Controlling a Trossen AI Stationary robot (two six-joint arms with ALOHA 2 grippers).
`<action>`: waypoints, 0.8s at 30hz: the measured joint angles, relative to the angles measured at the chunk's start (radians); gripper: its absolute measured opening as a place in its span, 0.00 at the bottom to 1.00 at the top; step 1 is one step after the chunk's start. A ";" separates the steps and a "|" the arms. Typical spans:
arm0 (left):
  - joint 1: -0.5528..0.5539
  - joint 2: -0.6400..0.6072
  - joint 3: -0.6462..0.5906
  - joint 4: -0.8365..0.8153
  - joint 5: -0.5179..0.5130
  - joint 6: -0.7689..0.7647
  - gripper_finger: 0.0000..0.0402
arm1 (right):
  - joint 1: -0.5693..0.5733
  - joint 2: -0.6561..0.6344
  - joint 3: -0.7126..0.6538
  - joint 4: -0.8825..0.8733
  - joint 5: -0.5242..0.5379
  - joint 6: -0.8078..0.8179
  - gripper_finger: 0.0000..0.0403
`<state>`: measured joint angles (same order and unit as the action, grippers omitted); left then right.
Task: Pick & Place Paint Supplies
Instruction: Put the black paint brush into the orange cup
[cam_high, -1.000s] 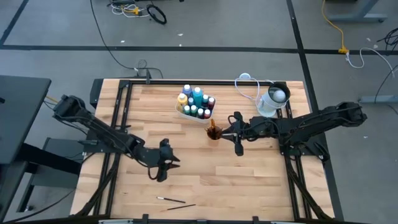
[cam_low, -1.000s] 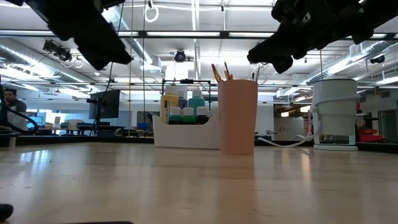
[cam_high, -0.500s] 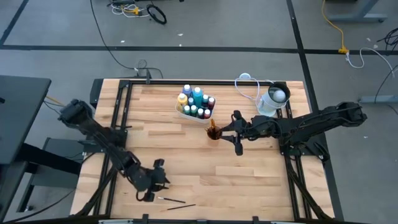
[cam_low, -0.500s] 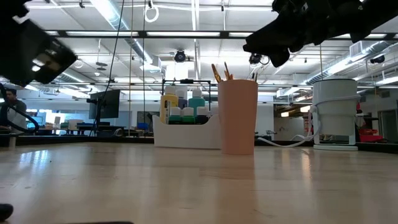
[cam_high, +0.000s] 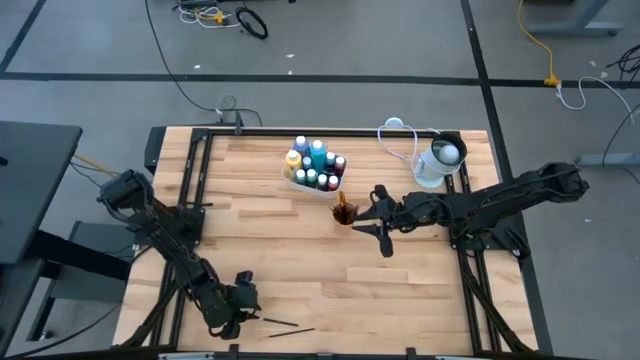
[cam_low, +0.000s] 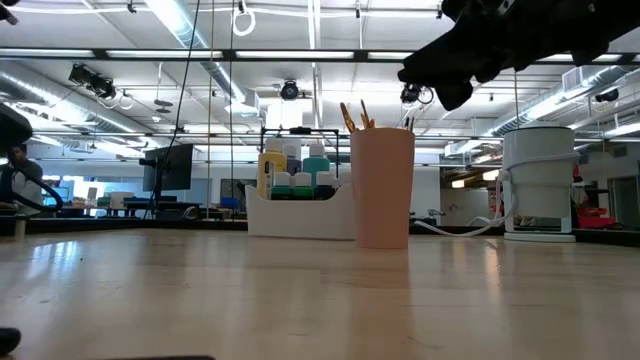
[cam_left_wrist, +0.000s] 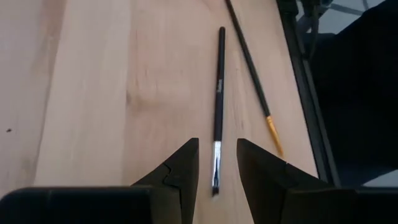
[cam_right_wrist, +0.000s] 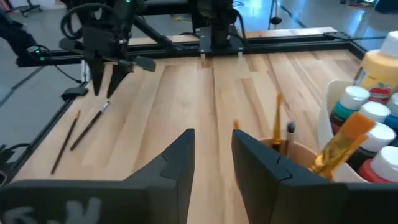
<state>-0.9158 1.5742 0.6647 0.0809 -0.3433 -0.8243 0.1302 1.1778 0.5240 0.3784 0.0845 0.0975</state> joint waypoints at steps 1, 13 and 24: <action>-0.009 0.000 0.000 -0.005 -0.009 -0.001 0.29 | 0.005 0.003 0.000 0.004 0.000 0.000 0.27; -0.062 0.066 0.001 -0.021 -0.022 -0.036 0.29 | 0.025 0.016 0.000 0.005 0.003 -0.006 0.25; -0.073 0.064 0.001 -0.012 -0.033 -0.051 0.29 | 0.025 0.016 0.000 0.003 0.002 -0.005 0.25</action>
<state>-0.9886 1.6382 0.6655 0.0684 -0.3767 -0.8749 0.1555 1.1942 0.5236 0.3809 0.0868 0.0929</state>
